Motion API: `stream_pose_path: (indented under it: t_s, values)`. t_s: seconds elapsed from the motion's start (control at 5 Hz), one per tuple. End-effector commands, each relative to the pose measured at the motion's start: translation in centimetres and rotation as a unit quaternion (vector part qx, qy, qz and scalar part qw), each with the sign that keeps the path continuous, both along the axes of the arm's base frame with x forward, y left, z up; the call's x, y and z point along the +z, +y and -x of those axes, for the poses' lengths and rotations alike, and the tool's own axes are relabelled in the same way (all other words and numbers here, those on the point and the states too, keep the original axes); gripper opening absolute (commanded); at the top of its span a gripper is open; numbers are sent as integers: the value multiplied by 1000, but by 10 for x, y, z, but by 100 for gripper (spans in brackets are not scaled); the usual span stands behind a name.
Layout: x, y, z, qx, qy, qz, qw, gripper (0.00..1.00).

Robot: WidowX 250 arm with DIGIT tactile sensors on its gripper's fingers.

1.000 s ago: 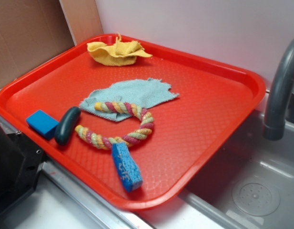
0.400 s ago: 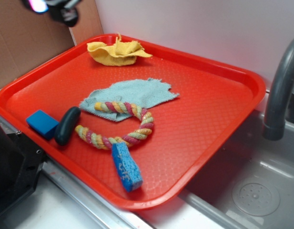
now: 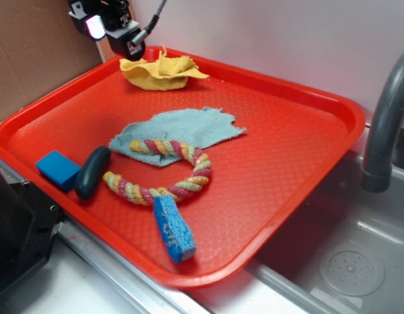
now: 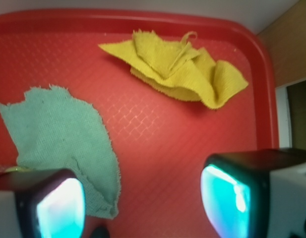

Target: Grab the yellow cloth.

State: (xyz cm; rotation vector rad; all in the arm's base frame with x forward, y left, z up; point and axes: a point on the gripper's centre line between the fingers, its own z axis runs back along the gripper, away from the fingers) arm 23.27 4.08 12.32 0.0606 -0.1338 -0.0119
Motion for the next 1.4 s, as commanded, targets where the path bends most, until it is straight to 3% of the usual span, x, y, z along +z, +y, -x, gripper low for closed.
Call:
stream_pose_path:
  t_s: [0.0,0.2,0.4,1.0,1.2]
  values:
    - [10,4,-6,6,-17,-4,1000,100]
    - [-40,15,-42,5,-28,-57,998,100]
    - [-60,16,-66,41,-94,-63,993,100]
    - [-72,30,-108,46,-119,-75,989,100]
    - [-75,21,-125,26,-113,-82,990,100]
